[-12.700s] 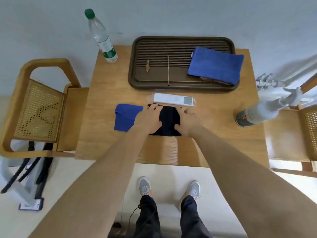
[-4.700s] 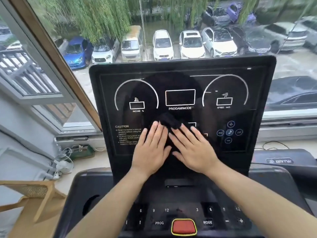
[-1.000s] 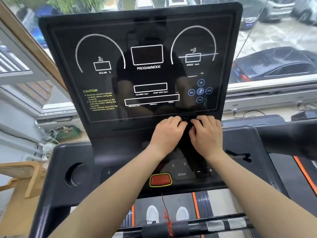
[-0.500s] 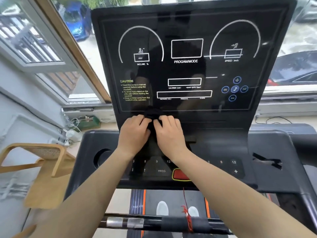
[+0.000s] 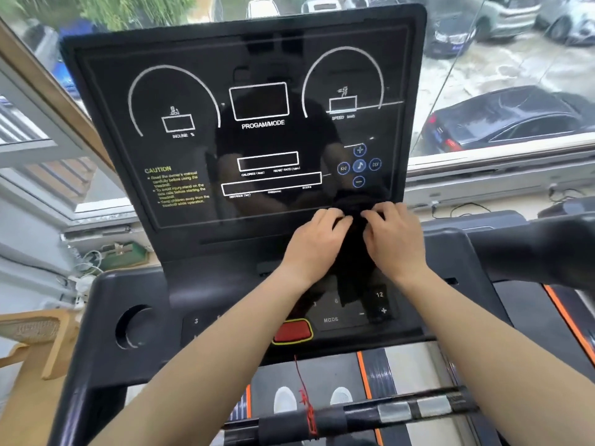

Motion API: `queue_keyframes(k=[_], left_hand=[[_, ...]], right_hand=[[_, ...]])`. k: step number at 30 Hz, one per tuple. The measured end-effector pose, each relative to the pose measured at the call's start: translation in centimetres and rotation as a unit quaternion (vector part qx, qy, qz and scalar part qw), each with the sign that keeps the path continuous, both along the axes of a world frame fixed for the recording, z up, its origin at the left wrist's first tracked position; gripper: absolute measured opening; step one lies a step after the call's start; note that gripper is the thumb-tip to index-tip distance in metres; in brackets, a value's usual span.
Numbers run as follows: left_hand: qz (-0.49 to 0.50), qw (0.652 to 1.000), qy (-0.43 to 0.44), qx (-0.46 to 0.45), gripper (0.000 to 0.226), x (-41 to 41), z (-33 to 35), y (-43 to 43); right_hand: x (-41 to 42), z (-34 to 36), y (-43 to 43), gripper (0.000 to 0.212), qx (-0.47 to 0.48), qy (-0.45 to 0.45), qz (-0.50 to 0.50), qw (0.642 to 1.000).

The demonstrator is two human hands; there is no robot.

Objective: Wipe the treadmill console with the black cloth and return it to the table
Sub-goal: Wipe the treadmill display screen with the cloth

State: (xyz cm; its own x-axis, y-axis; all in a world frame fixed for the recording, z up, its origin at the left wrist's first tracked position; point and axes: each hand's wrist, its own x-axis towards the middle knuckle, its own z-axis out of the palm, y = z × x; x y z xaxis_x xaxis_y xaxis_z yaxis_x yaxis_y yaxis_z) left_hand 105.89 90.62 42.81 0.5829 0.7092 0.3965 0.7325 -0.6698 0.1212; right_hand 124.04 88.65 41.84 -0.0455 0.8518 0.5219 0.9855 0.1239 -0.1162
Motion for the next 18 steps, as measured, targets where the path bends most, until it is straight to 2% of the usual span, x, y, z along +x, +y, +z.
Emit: queue_keyframes(k=[4,7,11,14,18], left_hand=[[0.029,0.993,-0.058,0.096,0.038,1.3,2.8,1.7],[0.039,0.988,-0.038,0.142,0.030,0.5,2.8,2.8],[0.135,0.974,0.039,0.176,0.018,-6.9,1.7,1.8],[0.208,0.963,0.082,0.152,0.018,-14.1,2.4,1.4],[0.324,0.939,0.054,0.105,0.025,-22.2,4.2,1.9]], right_hand=[[0.3,2.4,2.3,0.034,0.076,0.090,-0.036,0.992],[-1.9,2.0,3.3,0.044,0.064,0.132,-0.013,0.989],[-7.3,0.7,3.8,0.034,0.067,0.118,0.121,0.983],[-13.9,1.0,5.2,0.029,0.081,0.080,0.224,0.968],[-23.4,3.4,7.2,0.025,0.085,0.044,0.304,0.948]])
